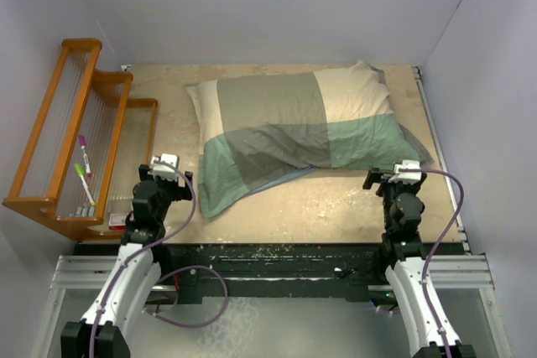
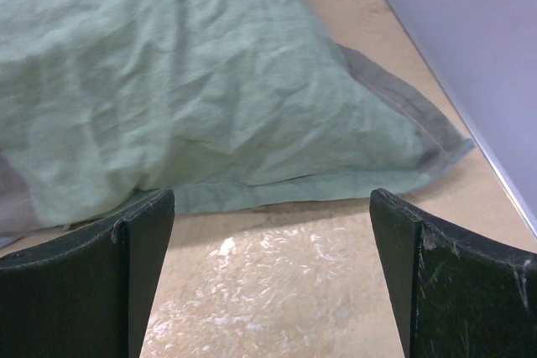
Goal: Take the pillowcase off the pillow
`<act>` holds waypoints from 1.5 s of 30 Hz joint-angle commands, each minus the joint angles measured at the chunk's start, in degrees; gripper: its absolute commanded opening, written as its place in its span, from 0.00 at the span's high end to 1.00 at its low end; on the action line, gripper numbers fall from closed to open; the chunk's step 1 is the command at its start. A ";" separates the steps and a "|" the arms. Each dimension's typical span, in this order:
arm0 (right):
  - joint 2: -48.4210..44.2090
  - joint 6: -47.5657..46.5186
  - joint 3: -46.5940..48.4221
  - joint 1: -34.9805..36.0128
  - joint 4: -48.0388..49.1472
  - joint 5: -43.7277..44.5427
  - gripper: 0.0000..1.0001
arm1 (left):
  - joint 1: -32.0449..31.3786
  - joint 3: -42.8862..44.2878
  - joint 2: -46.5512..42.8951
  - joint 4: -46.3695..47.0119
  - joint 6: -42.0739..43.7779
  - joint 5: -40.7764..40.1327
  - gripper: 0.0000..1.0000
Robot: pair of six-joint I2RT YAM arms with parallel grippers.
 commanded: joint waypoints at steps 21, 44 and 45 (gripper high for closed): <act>53.40 29.03 63.58 -3.57 -37.01 -2.49 0.00 | -17.23 73.74 55.60 -45.30 22.96 13.07 0.01; 70.61 27.78 57.15 -14.72 -25.74 -18.44 0.02 | -19.12 72.88 73.59 -34.13 28.68 -0.18 0.79; 70.11 28.25 55.70 -13.59 -23.45 -20.33 0.03 | -17.48 72.35 73.06 -33.92 29.08 -0.65 0.82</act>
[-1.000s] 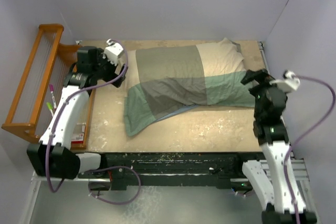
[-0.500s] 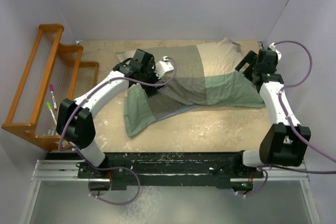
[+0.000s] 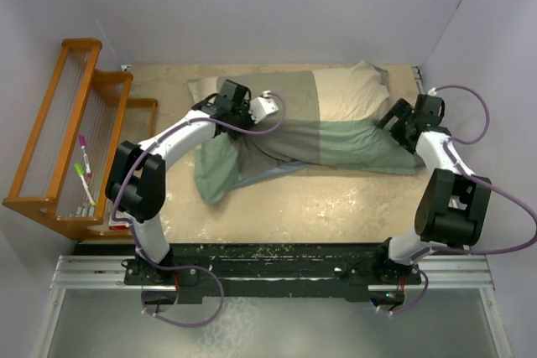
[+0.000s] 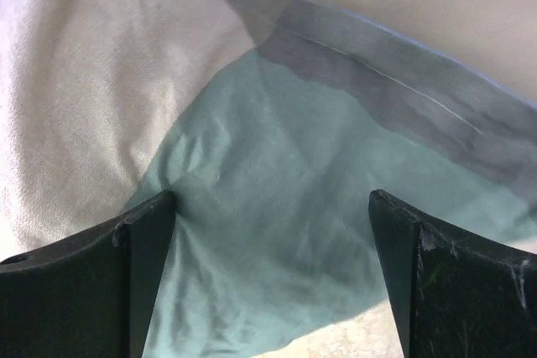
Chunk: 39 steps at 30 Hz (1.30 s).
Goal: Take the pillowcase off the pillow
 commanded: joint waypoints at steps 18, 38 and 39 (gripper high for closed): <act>-14.88 10.43 2.76 31.21 12.73 -12.00 1.00 | -2.74 -2.26 -26.71 -12.29 5.49 9.05 0.05; -3.70 16.99 42.51 59.13 6.52 0.13 1.00 | -5.45 -7.20 -38.66 5.32 5.23 5.22 0.02; -3.56 17.02 43.56 59.79 6.34 0.48 1.00 | -5.46 -8.30 -39.55 7.27 4.42 3.57 0.04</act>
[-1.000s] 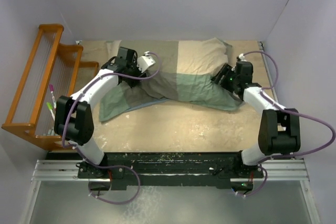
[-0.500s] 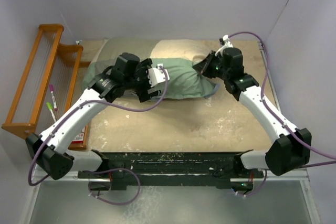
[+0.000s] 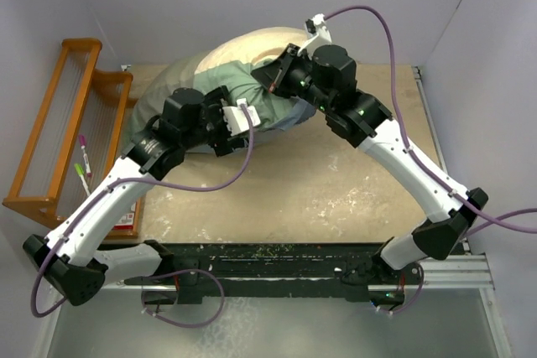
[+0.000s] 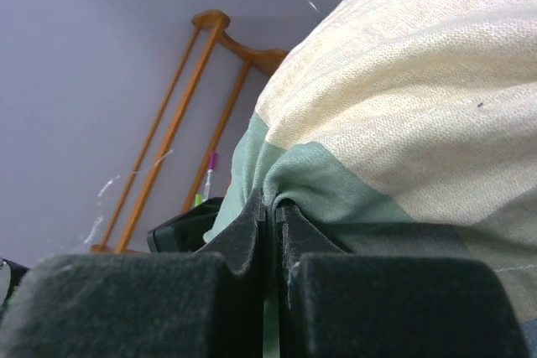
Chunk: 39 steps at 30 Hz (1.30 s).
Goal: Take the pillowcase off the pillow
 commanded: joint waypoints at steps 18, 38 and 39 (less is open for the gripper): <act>-18.98 -6.95 7.07 6.43 -2.90 17.09 1.00 | 0.21 32.45 14.21 -0.10 -27.09 1.71 1.00; -14.87 -12.41 7.76 3.82 -13.51 15.70 1.00 | 2.21 24.45 11.99 -4.47 -26.78 1.48 0.98; -14.44 -12.37 7.81 3.58 -13.62 15.13 1.00 | 2.50 23.20 11.04 -4.95 -25.29 2.74 0.84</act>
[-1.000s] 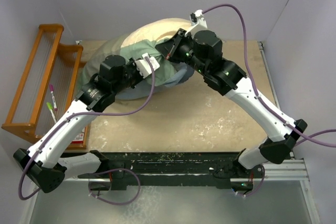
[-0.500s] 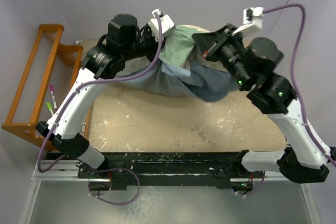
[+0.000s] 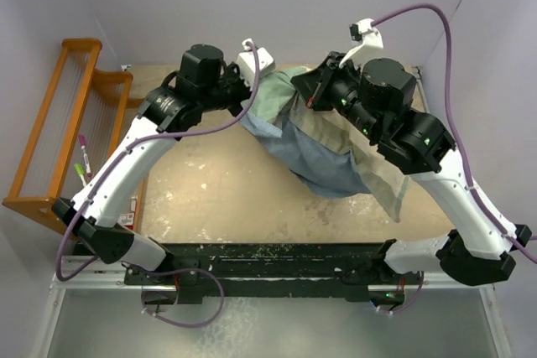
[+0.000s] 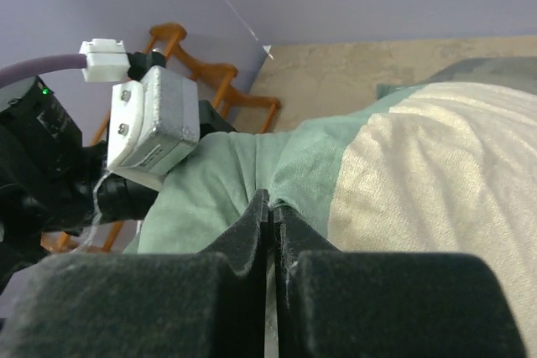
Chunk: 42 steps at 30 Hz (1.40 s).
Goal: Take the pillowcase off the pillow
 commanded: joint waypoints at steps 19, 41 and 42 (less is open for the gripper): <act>18.73 1.08 21.66 -2.65 4.63 -16.64 1.00 | 5.59 -19.41 -32.33 9.73 27.02 13.99 0.12; 15.68 1.45 15.31 -2.18 7.87 -24.67 1.00 | -2.65 -42.74 -30.06 42.73 67.49 8.85 0.26; 15.27 1.70 15.07 -2.17 8.04 -24.68 1.00 | -3.14 -43.76 -29.87 43.93 68.24 8.21 0.34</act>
